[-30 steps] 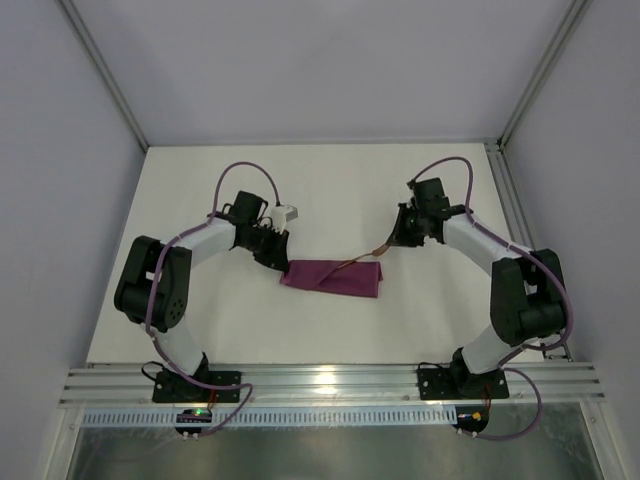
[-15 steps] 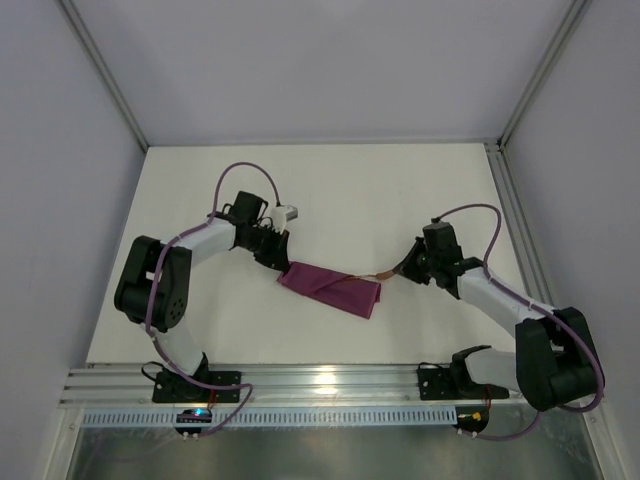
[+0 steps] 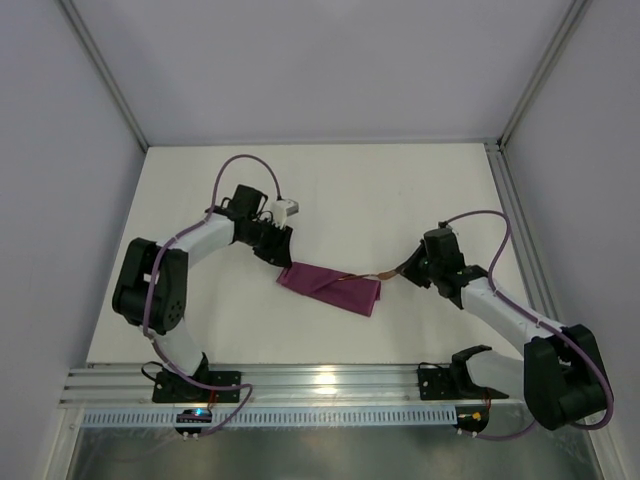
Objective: Fold the napkin into a case and place the utensils inside
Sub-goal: Stuff the fork at the center of the board.
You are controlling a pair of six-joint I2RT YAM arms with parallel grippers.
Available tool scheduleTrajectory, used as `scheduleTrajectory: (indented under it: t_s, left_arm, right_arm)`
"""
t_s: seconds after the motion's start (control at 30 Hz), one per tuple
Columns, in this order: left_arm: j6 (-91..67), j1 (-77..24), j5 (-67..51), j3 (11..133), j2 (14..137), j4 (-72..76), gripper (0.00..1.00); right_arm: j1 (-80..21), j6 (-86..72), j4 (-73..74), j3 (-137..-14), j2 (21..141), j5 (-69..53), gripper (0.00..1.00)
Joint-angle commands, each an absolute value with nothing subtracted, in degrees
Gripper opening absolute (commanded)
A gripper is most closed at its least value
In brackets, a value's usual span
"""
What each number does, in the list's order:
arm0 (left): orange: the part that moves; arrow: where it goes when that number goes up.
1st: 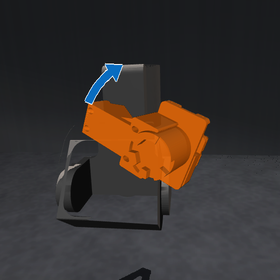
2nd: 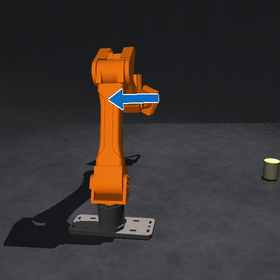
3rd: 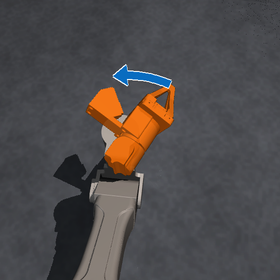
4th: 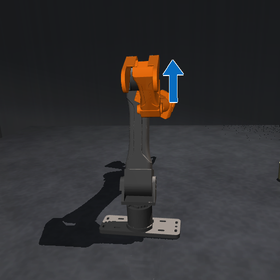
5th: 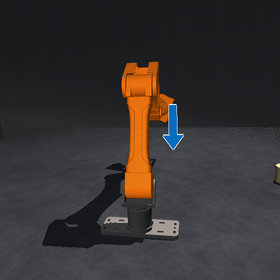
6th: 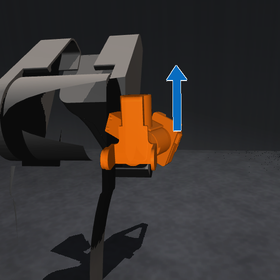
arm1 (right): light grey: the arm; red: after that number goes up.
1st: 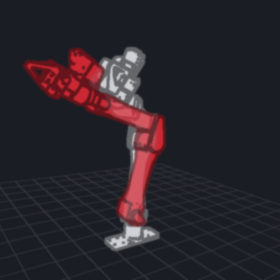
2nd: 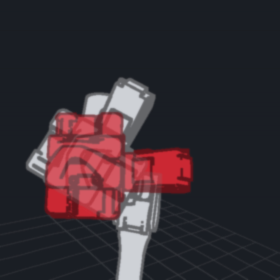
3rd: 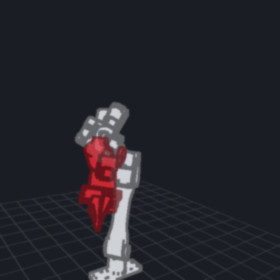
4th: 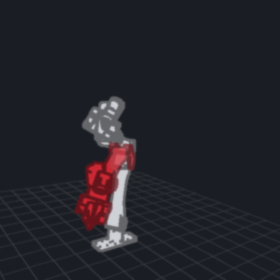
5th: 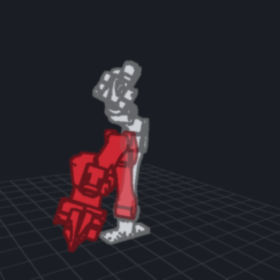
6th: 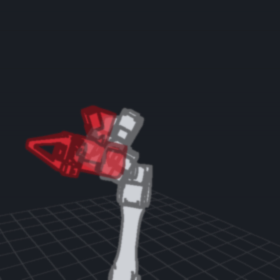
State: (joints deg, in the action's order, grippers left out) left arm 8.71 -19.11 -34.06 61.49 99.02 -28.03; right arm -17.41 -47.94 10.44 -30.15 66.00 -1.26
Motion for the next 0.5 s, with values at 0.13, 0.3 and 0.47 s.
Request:
scheduleTrajectory:
  t_s: [0.13,0.3,0.47]
  left_arm:
    - [11.16,-18.98,-37.61,62.14,98.79,-31.55,0.42]
    - [11.16,-19.07,-38.76,62.4,100.37,-32.34,0.4]
    - [10.99,-19.07,-41.04,62.05,101.78,-32.78,0.27]
  right_arm:
    - [-18.1,-54.92,8.61,-23.92,57.31,4.04,0.04]
    - [-21.96,-61.07,8.26,-20.66,53.27,8.87,0.04]
    - [-25.66,-66.61,8.0,-18.47,49.94,12.83,0.04]
